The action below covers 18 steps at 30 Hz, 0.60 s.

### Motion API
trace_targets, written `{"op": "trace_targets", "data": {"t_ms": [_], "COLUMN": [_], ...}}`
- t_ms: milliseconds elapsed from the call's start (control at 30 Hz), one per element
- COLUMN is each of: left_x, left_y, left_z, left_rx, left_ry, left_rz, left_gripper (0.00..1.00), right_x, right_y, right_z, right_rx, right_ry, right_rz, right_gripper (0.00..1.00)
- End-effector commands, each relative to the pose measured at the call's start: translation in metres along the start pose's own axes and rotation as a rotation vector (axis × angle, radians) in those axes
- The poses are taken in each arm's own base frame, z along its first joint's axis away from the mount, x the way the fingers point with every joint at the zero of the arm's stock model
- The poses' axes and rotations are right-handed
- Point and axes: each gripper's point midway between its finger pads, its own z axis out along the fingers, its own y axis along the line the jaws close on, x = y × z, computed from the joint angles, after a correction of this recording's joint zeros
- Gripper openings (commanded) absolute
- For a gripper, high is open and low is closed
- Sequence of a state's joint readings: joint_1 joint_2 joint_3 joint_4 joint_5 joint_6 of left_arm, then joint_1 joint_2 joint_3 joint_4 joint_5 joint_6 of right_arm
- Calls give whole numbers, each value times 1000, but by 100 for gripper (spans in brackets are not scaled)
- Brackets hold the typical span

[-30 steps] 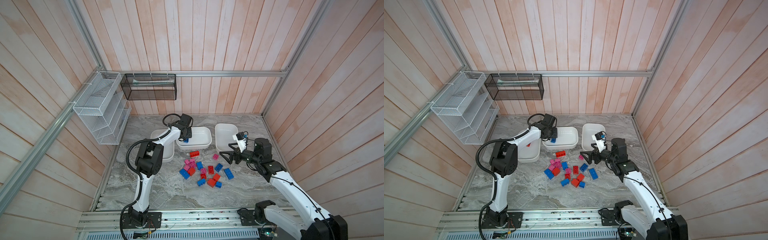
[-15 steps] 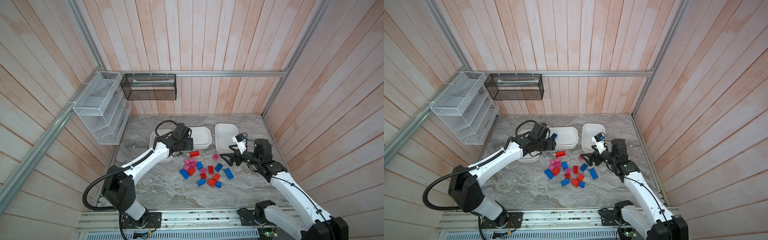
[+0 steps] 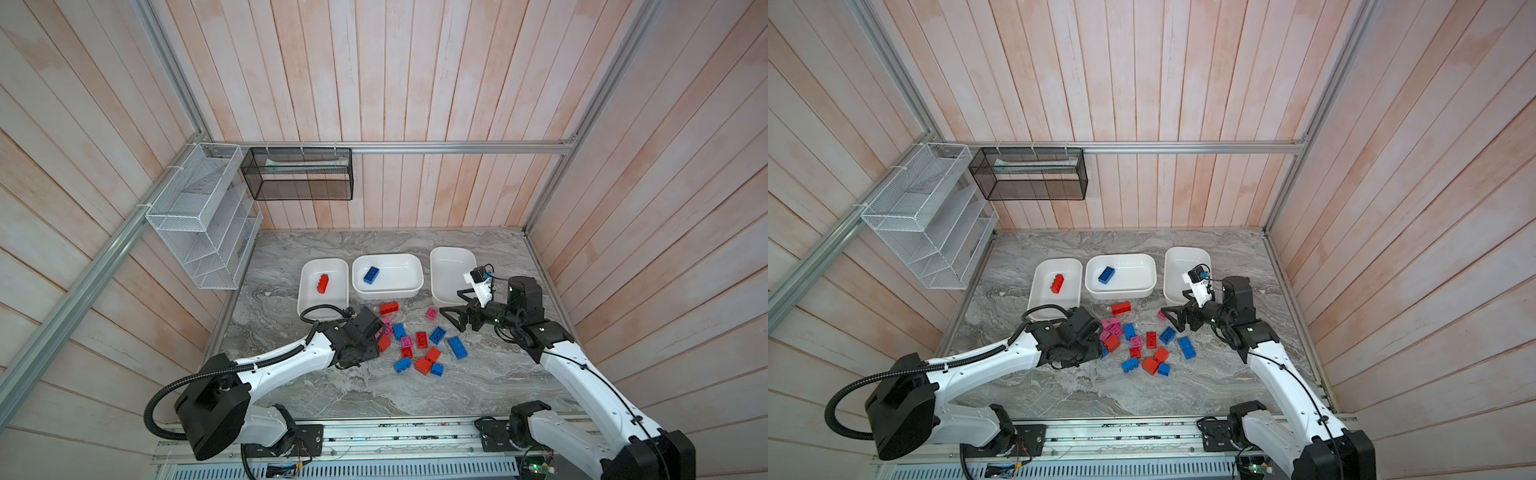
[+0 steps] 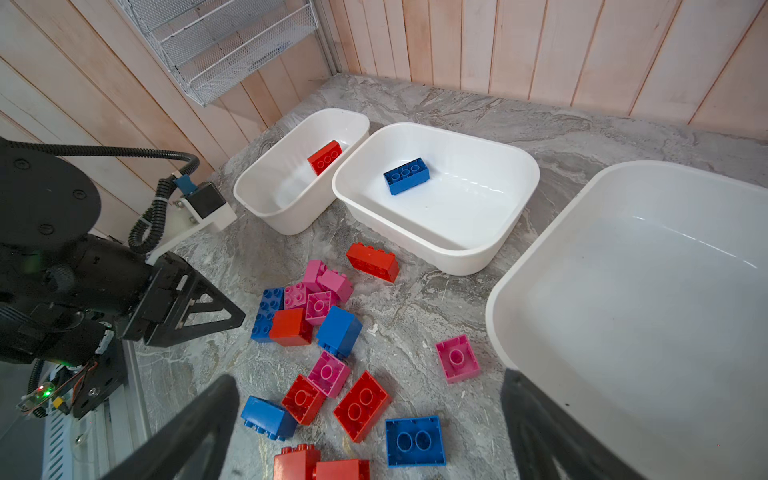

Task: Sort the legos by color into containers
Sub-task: 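Lower the left gripper to the pile and grasp another blue brick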

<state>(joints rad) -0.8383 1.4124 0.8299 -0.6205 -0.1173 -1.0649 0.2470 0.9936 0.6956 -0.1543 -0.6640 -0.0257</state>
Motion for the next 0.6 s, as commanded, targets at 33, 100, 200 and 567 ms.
{"op": "trace_targets", "data": {"t_ms": [33,100,200,567], "left_x": [-17,-21,-23,-14], "left_y": [-2,-2,0,-2], "left_z": [10,15,23,43], "left_rx": [-29,-35,-49,-43], "left_ry": [-79,-85,-86,-34], "left_rz": [-51,-51,-62,-38], "left_gripper": [62,62,61,61], "right_x": [-4,-2,0,2], "right_y": [3,3,2,1], "right_z": [-4,-3,-2,-2], "right_rx": [-5,-4,-2,1], "right_ry": [-13,-10,-6,-6], "right_rz": [-3,-2,-2,-2], "right_gripper": [98,98,98,98]}}
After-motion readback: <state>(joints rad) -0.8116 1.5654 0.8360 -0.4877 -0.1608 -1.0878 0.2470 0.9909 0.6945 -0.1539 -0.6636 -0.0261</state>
